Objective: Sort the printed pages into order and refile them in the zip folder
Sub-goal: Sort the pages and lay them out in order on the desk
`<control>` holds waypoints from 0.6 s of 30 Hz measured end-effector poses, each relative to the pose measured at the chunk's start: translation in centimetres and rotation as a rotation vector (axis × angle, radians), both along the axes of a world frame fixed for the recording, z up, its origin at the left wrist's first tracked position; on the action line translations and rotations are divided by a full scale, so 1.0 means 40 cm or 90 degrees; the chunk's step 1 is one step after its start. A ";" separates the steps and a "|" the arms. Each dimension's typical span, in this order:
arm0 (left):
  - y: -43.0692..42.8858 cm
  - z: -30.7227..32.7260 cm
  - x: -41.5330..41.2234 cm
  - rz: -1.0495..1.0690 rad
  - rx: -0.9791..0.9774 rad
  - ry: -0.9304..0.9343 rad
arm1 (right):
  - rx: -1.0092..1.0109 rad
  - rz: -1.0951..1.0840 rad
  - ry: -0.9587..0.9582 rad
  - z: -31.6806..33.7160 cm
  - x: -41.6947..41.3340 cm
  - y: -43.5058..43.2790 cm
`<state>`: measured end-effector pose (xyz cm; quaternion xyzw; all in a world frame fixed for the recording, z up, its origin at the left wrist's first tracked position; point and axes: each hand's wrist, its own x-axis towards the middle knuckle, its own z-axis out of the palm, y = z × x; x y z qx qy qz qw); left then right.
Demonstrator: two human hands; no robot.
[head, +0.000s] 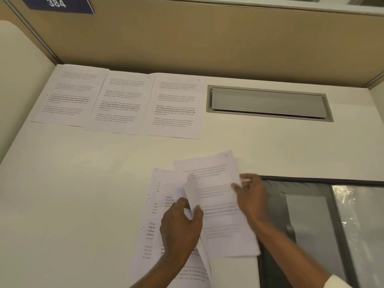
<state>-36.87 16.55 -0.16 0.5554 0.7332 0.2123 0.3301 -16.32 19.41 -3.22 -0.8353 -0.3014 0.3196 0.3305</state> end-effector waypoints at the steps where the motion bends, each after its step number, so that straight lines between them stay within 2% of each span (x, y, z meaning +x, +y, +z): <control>1: 0.001 0.001 -0.001 -0.001 0.004 -0.003 | 0.032 -0.009 -0.035 0.010 0.037 0.037; 4: 0.008 -0.002 -0.002 -0.001 0.005 -0.015 | 0.120 -0.030 -0.118 0.052 0.147 0.160; 8: 0.008 -0.015 -0.004 -0.006 -0.009 -0.018 | 0.188 -0.060 -0.155 0.100 0.251 0.317; 14: 0.019 -0.024 0.002 -0.019 -0.036 -0.004 | 0.231 -0.163 -0.117 0.116 0.335 0.525; 18: 0.024 -0.038 -0.002 -0.022 -0.042 -0.015 | 0.225 -0.214 -0.045 0.094 0.345 0.626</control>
